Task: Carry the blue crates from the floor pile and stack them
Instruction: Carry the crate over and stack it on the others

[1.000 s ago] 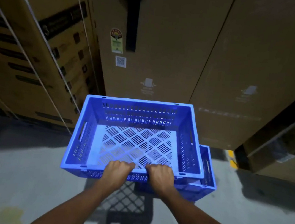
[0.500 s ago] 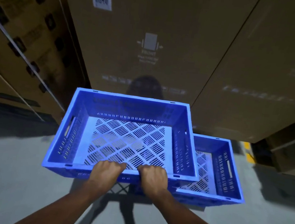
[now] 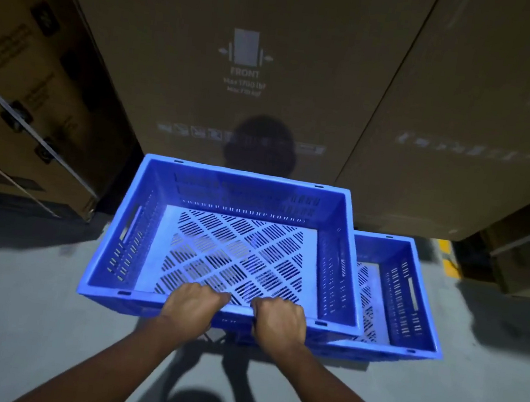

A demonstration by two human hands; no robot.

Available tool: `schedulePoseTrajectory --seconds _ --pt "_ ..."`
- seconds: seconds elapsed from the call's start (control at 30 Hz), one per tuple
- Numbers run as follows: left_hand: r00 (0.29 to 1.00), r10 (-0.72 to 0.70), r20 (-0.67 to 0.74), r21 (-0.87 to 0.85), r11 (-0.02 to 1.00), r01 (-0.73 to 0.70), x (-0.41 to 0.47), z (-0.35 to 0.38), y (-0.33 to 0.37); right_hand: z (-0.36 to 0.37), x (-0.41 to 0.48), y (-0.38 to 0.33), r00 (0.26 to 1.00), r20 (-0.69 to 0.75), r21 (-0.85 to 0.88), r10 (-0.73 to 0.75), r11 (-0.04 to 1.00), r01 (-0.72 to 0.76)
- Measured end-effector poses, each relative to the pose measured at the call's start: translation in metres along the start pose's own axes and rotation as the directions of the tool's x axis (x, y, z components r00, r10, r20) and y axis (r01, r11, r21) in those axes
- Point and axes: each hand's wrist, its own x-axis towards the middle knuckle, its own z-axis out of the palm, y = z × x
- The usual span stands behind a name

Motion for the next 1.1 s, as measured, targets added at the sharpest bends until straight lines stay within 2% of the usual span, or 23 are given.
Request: schedulePoseTrajectory --seconds 0.87,1.1 --pt "0.999 0.033 -0.032 -0.046 0.998 -0.035 0.087 -0.041 0.215 -0.013 -0.070 0.223 0.996 0.003 -0.075 0.090 0.993 -0.090" --pt "1.000 0.007 -0.013 -0.032 0.999 -0.007 0.103 -0.048 0.251 -0.015 -0.078 0.259 0.996 0.033 -0.057 0.084 0.995 -0.082"
